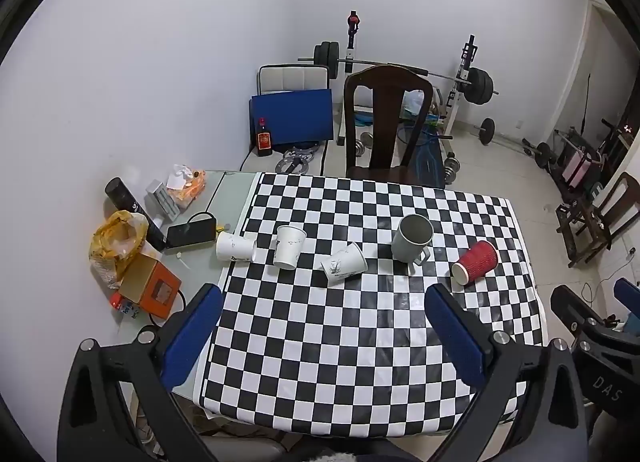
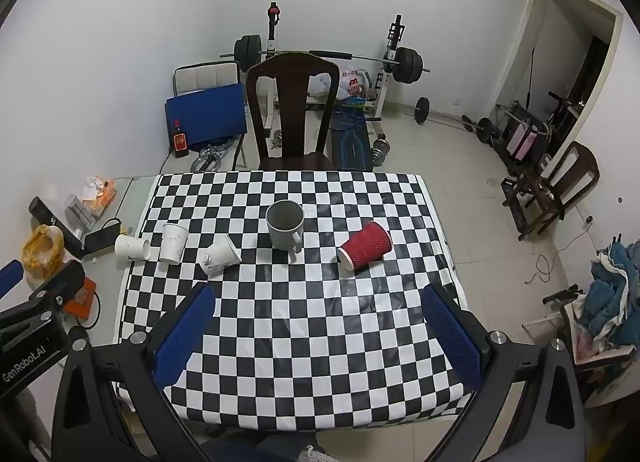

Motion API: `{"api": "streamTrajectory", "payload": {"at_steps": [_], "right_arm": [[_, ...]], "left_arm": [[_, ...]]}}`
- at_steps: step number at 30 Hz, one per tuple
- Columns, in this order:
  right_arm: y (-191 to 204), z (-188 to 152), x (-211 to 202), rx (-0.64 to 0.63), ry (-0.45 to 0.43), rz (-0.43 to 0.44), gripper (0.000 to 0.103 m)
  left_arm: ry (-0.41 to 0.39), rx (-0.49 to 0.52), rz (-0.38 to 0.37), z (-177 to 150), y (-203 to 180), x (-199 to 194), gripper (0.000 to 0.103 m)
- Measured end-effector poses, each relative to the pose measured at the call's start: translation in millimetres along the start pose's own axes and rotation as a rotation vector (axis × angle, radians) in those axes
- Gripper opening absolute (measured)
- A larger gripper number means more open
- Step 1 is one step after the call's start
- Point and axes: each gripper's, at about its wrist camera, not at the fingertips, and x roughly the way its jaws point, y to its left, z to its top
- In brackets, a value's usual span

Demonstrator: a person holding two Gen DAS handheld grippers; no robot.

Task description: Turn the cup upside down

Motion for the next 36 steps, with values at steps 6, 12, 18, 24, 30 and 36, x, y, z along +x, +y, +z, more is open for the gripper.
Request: {"api": "streamTrajectory", "payload": {"at_steps": [6, 12, 18, 24, 30, 36], "right_arm": [[0.0, -0.1, -1.1, 0.005, -0.004, 0.007, 0.103], [-0.2, -0.1, -1.8, 0.005, -0.006, 0.005, 0.103], [-0.7, 0.1, -2.4, 0.005, -0.007, 0.006, 0.103], [-0.9, 0.3, -2.3, 0.005, -0.009, 0.007, 0.103], [-0.6, 0.4, -1.8, 0.004, -0.009, 0.006, 0.103], [-0.2, 0.7, -0.7, 0.004, -0.011, 0.006, 0.103]], "left_arm": [[0.005, 0.002, 0.001, -0.1, -5.6, 0.9, 0.103], [0.001, -0.005, -0.013, 0.6, 0.1, 0.3, 0.103], [0.001, -0.003, -0.012, 0.2, 0.0, -0.8, 0.103], [0.002, -0.007, -0.013, -2.5, -2.5, -2.8, 0.103], [0.001, -0.006, -0.011, -2.7, -2.8, -2.4, 0.103], [0.001, -0.007, -0.01, -3.1, -2.9, -2.8, 0.103]]}}
